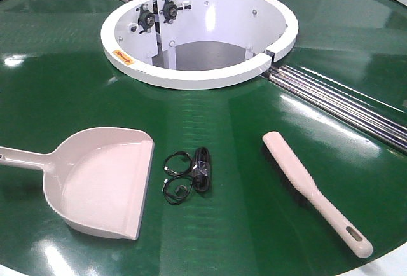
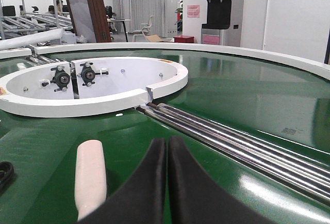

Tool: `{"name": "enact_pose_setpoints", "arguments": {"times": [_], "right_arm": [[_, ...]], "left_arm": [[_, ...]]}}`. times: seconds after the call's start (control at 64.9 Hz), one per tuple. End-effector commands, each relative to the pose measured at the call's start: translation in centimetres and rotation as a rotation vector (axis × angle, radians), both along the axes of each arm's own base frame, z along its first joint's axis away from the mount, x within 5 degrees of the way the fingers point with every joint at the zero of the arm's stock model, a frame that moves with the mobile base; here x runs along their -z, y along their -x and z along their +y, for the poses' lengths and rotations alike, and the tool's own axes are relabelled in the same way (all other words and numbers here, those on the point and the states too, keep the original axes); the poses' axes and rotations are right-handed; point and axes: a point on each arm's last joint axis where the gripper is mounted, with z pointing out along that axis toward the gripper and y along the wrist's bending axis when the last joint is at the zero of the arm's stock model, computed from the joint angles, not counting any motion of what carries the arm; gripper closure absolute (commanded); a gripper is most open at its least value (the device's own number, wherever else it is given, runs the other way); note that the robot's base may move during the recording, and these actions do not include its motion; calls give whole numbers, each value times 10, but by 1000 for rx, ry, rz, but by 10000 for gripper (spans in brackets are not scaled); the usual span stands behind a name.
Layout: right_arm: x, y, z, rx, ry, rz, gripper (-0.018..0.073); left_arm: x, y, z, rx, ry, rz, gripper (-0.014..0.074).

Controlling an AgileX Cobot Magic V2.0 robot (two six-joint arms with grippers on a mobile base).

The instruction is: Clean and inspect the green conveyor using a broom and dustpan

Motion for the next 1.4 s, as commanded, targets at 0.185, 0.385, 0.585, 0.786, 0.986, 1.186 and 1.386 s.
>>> {"name": "enact_pose_setpoints", "arguments": {"times": [0.185,0.385,0.585,0.786,0.986,1.186,1.386], "right_arm": [[-6,1,0,7,4,-76,568],[-6,1,0,7,4,-76,568],[-6,1,0,7,4,-76,568],[-6,1,0,7,4,-76,568],[-6,1,0,7,4,-76,568],[-6,1,0,7,4,-76,568],[-6,1,0,7,4,-76,568]], "left_arm": [[-22,3,0,5,31,-235,603],[-87,14,0,4,15,-341,603],[-136,-4,-1,11,-40,-33,603],[-130,-37,-3,22,-46,262,603],[-114,-56,-3,23,-43,390,598],[-108,-66,-4,24,-51,453,512],[-106,-72,-4,26,-53,507,255]]}}
